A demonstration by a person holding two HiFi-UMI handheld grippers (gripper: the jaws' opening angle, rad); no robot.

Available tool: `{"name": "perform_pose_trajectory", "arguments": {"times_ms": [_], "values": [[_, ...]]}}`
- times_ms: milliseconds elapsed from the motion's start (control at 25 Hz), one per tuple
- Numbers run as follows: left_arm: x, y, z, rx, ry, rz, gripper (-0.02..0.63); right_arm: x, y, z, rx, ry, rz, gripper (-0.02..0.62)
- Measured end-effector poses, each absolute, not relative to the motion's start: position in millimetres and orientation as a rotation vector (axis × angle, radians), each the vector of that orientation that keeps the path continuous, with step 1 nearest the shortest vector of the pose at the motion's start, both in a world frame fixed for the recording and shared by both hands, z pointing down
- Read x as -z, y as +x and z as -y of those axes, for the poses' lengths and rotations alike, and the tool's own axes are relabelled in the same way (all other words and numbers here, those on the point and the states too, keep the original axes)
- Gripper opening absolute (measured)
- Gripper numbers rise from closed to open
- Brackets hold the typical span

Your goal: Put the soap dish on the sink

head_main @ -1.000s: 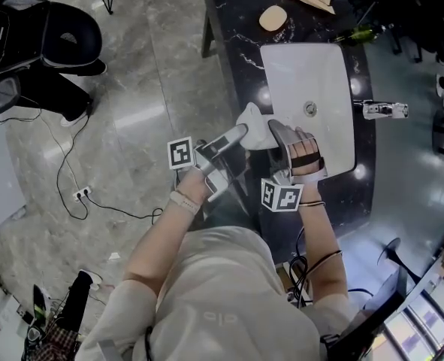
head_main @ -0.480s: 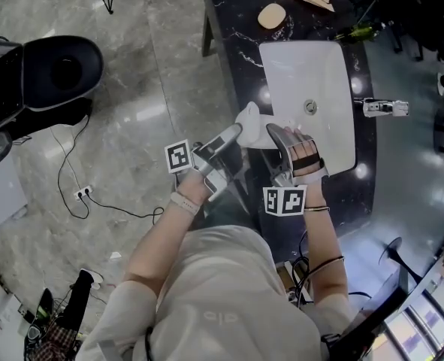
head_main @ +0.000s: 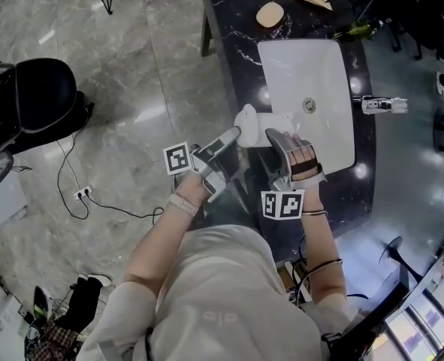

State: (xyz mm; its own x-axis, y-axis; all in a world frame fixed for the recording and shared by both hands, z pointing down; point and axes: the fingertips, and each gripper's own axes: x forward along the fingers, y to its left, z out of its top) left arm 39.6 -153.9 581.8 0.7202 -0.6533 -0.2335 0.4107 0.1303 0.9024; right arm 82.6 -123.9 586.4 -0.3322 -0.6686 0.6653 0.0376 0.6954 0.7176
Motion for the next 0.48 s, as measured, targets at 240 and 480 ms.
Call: {"name": "perform_pose_trajectory", "arguments": {"times_ms": [240,480], "values": [[-585.7,34.4,146.4,0.758,1.221,0.272,0.268,-586.7,79.5,119.8,0.788,0.507,1.773,0.282],[-587.1,37.5,137.9,0.755,1.217,0.280,0.268,-586.4,79.6,119.7,0.785,0.507,1.763,0.282]]}}
